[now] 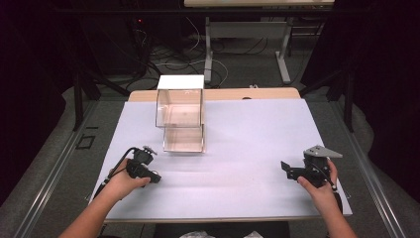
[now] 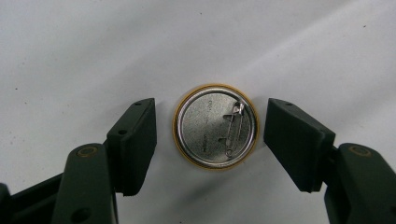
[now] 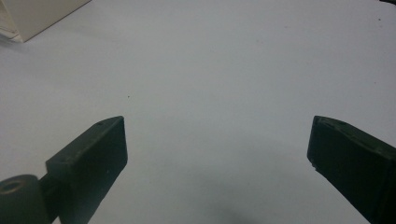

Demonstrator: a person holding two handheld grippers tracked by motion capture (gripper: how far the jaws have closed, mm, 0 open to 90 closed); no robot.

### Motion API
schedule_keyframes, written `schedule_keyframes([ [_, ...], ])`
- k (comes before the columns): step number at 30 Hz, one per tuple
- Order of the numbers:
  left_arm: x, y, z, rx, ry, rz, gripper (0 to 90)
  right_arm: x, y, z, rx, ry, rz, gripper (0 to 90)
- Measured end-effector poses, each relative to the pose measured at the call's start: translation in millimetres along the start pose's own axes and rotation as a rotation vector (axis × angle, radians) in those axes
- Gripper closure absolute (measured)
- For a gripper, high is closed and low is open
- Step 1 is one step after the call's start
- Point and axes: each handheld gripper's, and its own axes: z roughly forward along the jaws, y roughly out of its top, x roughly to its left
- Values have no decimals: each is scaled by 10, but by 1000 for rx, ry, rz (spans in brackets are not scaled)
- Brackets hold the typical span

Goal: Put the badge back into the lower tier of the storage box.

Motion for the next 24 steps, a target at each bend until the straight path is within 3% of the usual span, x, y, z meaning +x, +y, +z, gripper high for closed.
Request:
schedule_keyframes([
  [22,-25,11,-12,9,-5,0,448,-3,-3,11,6,6,-2,54],
  [24,-25,16,-15,10,6,21,458,1,-4,11,8,6,4,54],
])
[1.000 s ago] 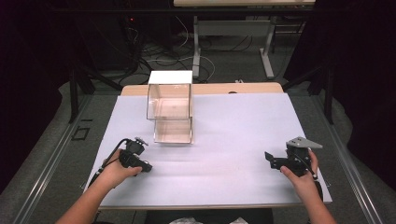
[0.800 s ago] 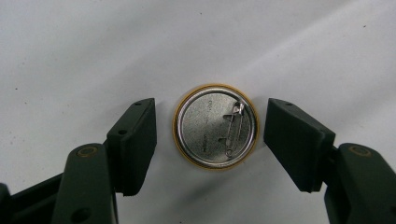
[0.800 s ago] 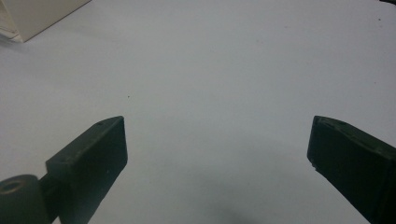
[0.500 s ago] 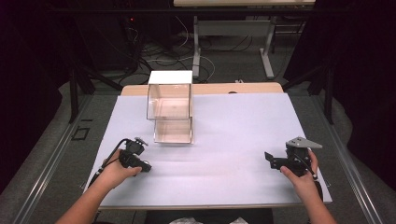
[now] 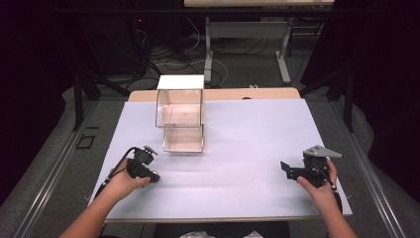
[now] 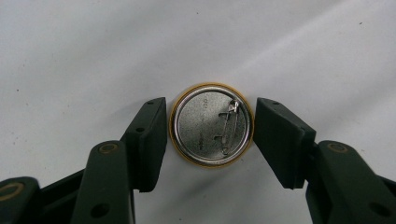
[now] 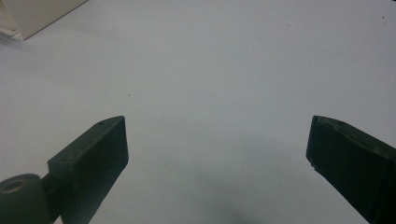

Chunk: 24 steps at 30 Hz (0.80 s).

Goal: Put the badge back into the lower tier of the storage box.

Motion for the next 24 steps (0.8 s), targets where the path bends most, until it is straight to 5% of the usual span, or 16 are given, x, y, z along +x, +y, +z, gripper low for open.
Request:
schedule_keyframes([
  [24,8,7,-2,-2,-12,7,464,-10,0,-3,-3,-3,-2,54],
])
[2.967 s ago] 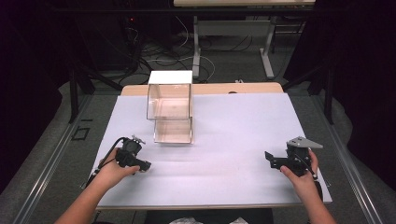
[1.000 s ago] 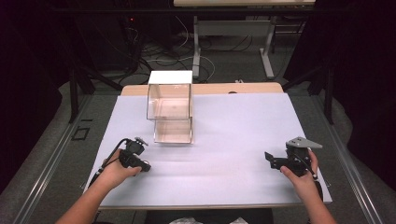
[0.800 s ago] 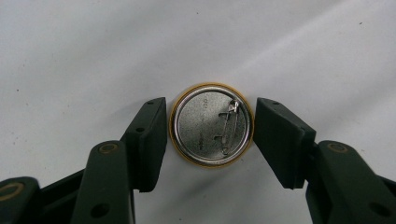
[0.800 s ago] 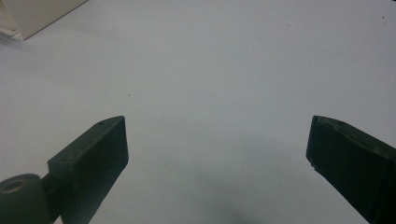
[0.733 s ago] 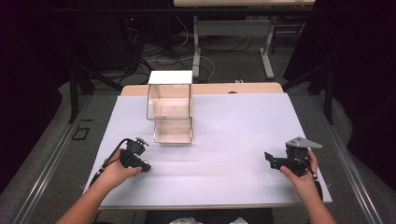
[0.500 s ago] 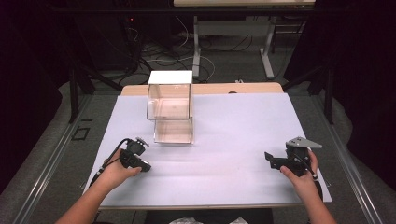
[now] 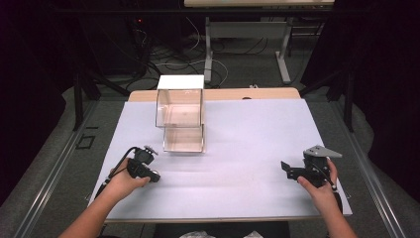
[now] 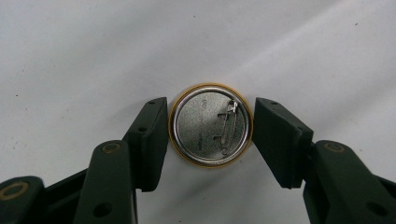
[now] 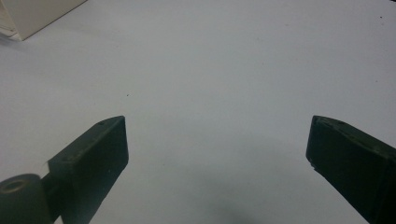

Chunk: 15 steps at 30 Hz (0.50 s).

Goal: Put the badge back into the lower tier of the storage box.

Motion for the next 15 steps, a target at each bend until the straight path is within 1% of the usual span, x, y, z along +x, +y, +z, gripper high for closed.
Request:
schedule_keyframes([
  [1,1,2,-1,-2,2,1,465,-3,-2,2,-1,-1,-5,55],
  [4,-4,5,5,-13,-3,-16,465,-5,-3,4,-1,-2,-7,55],
  [7,12,15,-4,-7,4,-4,465,-6,-3,4,-1,-2,-7,55],
  [8,12,16,-3,-9,2,-7,465,-7,-4,5,0,-2,-5,55],
  [9,8,17,0,-17,1,-18,465,-7,-5,5,0,-2,-5,55],
  [10,13,19,-1,-21,8,-16,464,-5,-4,4,1,-1,-2,55],
  [11,14,19,0,-25,3,-20,465,-4,-5,5,1,0,0,55],
  [12,21,21,-2,-29,8,-19,464,-5,-5,4,1,-1,0,55],
  [15,40,24,-8,-42,5,-18,465,-10,-5,4,-3,-3,-4,55],
])
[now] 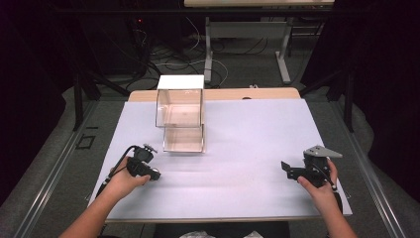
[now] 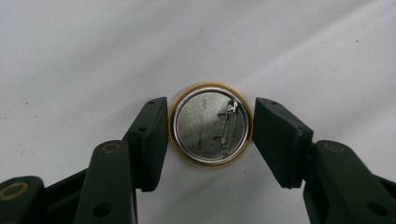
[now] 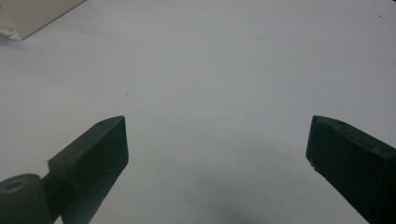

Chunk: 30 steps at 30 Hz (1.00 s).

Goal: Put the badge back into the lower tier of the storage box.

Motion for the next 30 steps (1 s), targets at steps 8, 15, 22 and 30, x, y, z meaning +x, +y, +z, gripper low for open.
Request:
schedule_keyframes([
  [8,28,-10,-14,-19,1,-16,465,-1,-1,-1,0,-2,0,55],
  [15,47,-13,-39,-45,-3,-31,465,0,0,-3,2,-2,5,55],
  [22,49,-15,-59,-73,-13,-51,465,-5,0,-4,1,-3,1,55],
  [30,76,-44,-84,-98,-23,-81,465,-7,-1,-10,4,-3,0,55],
])
